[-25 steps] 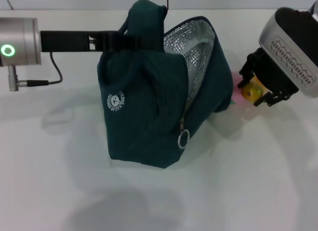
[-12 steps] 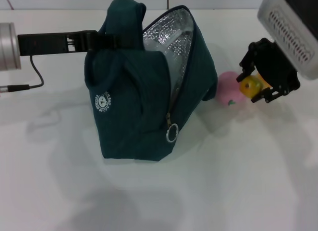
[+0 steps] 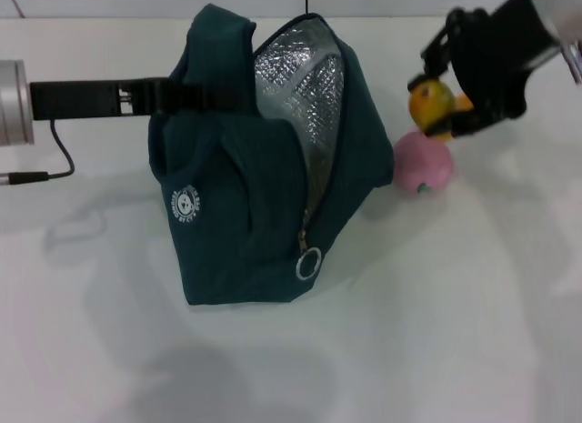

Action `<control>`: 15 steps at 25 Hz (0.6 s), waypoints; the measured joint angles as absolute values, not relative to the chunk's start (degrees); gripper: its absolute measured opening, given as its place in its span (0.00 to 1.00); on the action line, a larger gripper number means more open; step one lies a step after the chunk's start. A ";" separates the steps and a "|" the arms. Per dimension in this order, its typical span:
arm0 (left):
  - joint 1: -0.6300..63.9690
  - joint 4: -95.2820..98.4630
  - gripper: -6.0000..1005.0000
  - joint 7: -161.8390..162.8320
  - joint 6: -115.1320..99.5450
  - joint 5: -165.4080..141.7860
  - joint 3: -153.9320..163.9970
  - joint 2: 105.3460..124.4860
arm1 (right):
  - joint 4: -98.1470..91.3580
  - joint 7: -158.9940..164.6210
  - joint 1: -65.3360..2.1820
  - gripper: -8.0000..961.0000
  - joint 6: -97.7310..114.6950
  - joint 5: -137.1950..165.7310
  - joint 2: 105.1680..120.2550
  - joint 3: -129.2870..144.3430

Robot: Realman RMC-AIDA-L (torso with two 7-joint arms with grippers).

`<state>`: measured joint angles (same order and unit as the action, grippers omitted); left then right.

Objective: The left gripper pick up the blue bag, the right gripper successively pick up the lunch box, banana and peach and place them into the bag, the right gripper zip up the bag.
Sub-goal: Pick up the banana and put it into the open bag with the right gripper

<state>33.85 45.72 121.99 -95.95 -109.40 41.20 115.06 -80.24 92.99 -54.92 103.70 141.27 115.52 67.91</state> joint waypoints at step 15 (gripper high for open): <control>33.30 45.66 0.05 121.60 -96.07 -110.02 40.94 114.95 | -78.45 114.88 -60.09 0.47 101.60 138.76 115.27 56.69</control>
